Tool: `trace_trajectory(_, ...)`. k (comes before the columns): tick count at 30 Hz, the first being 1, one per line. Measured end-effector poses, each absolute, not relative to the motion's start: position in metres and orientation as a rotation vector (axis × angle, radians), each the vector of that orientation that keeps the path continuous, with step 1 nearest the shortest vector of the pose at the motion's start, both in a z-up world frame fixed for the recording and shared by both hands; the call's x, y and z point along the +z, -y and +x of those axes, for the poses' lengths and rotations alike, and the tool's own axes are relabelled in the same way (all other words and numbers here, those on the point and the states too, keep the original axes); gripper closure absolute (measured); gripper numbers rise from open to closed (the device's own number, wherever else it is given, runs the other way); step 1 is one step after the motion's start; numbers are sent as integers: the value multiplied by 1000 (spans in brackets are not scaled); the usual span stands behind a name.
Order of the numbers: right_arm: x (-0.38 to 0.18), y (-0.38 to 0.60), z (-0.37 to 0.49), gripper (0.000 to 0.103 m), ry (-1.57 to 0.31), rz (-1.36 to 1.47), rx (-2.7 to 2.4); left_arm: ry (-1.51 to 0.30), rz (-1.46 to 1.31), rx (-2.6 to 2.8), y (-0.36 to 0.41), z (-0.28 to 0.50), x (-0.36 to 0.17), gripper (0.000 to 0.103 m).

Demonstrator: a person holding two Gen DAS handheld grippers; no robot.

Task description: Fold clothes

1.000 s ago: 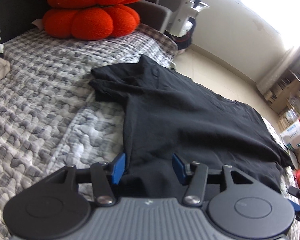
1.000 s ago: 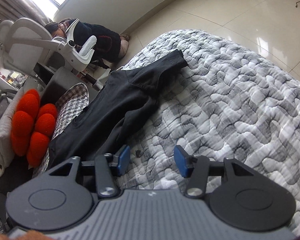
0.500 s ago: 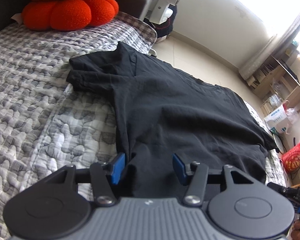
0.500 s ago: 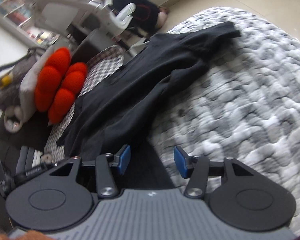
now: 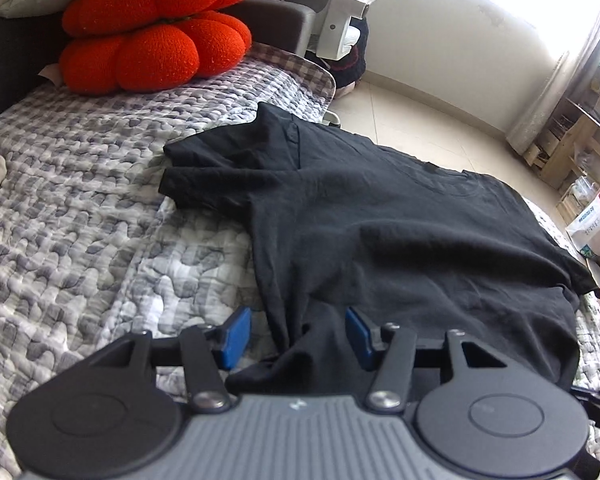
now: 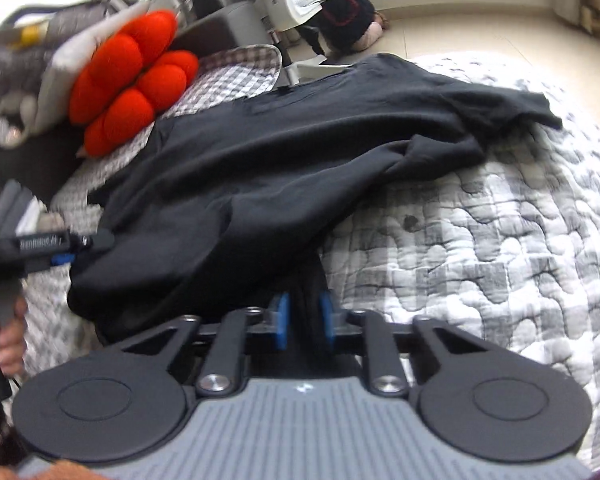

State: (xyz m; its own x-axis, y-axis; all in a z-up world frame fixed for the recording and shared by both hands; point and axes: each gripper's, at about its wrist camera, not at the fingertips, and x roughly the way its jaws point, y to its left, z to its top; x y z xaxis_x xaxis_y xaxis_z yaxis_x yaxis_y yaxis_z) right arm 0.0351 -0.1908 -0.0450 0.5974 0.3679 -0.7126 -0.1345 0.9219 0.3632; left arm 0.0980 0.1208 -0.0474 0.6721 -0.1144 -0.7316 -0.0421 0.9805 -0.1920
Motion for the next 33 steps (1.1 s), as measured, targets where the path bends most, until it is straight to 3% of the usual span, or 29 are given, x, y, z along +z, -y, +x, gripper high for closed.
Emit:
trace_trajectory(18,-2,227,-55,101,-722,292,198,-796,-246,-35,-125,93,-41,50)
trace_trajectory(33,-33,292,-53,101,-763,309,-88,-837,-299,-55,-135,96,-43,52)
